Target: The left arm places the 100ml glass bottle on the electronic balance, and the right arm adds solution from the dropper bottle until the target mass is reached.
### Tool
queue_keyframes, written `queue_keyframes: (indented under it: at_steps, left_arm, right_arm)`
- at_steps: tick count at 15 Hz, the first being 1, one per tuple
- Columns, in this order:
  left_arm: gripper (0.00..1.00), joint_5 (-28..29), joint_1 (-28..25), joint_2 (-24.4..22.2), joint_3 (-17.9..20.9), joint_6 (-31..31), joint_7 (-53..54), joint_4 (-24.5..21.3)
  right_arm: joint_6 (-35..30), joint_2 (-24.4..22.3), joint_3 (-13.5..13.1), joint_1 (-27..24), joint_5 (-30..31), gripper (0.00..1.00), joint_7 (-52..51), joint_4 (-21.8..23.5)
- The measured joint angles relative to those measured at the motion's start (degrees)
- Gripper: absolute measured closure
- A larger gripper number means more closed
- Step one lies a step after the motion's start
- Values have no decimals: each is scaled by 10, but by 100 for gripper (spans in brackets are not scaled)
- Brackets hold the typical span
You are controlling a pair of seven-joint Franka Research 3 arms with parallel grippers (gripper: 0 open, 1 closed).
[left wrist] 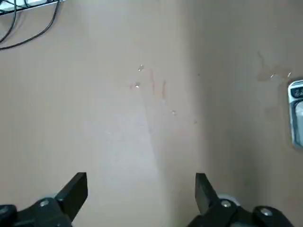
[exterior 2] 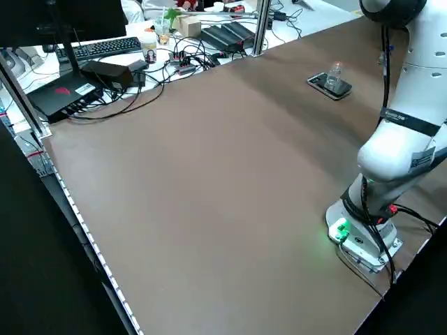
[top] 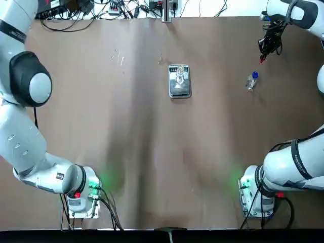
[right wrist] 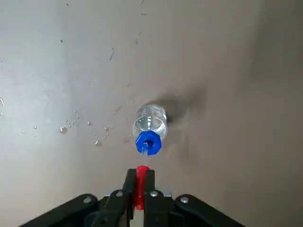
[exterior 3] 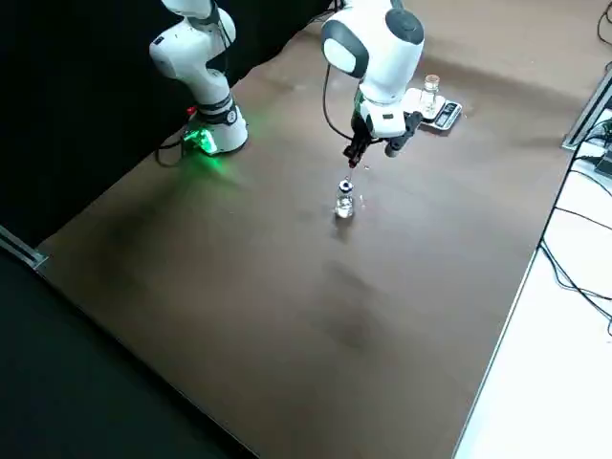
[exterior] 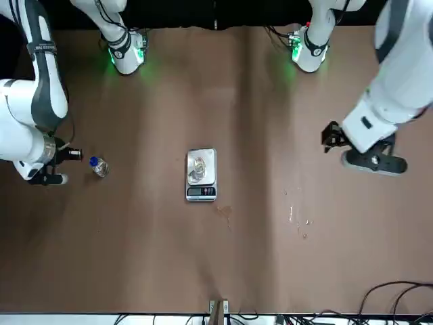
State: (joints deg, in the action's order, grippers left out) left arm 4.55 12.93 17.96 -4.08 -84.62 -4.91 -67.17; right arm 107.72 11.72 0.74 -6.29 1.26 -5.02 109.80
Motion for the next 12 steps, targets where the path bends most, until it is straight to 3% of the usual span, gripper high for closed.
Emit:
queue_keyframes:
  at_steps: [3,12]
  left_arm:
    - [0,-2,-51,-17,-1,9,52,-19]
    - [0,-17,-104,-61,-10,-20,60,-97]
  right_arm:
    - [-15,0,1,0,0,89,0,-12]
    - [-64,-2,3,15,-1,89,1,-62]
